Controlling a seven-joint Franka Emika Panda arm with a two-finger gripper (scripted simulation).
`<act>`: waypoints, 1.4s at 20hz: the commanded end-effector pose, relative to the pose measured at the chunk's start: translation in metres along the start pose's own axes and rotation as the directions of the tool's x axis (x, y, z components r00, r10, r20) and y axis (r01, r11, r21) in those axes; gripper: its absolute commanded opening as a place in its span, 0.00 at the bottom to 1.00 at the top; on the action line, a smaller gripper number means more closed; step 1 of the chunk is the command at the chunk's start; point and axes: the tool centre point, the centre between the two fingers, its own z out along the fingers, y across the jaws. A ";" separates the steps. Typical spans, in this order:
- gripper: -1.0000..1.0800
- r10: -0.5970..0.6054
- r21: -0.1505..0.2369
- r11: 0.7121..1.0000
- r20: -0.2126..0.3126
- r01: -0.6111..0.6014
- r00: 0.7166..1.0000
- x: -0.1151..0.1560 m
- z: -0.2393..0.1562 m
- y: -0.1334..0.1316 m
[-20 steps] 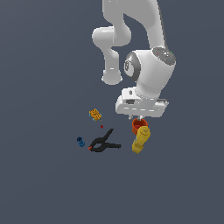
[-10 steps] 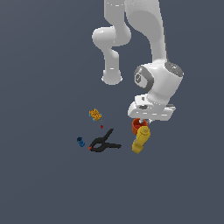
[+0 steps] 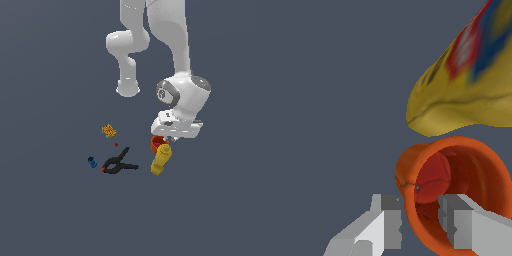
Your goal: Pick up a designated object from a clutter of objects.
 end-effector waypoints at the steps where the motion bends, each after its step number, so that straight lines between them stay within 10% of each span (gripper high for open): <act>1: 0.42 0.000 0.000 1.000 0.000 0.000 1.000 0.000 0.000 0.000; 14: 0.42 0.000 0.001 1.000 -0.001 0.000 1.000 -0.001 0.028 -0.001; 15: 0.00 0.000 0.001 1.000 -0.001 0.000 1.000 -0.001 0.028 -0.001; 28: 0.00 -0.001 0.002 1.000 -0.002 0.001 1.000 0.000 0.025 -0.002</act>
